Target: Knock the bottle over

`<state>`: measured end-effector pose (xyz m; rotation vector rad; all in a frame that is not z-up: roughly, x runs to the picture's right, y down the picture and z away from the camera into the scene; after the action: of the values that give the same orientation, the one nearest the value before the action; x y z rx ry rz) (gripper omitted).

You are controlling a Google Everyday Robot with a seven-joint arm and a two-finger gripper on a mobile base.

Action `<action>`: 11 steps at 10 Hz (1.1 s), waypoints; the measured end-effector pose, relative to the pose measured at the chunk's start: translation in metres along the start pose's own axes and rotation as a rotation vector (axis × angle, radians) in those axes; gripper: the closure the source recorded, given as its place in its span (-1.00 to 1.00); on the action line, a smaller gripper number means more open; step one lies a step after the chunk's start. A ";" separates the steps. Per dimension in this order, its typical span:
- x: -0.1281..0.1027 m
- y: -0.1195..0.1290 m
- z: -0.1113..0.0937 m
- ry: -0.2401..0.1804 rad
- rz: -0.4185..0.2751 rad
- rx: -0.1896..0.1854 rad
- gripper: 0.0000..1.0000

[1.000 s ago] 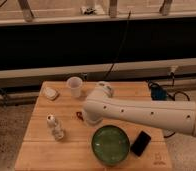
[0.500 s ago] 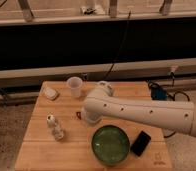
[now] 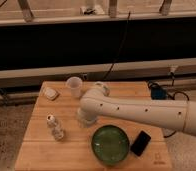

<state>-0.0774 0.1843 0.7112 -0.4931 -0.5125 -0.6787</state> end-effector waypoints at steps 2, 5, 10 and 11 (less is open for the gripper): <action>-0.005 -0.003 0.003 -0.014 -0.028 -0.003 0.96; -0.024 -0.017 0.011 -0.032 -0.072 -0.004 0.96; -0.053 -0.046 0.022 -0.054 -0.159 0.002 0.96; -0.062 -0.058 0.025 -0.059 -0.183 0.005 0.96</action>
<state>-0.1661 0.1880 0.7085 -0.4664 -0.6197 -0.8397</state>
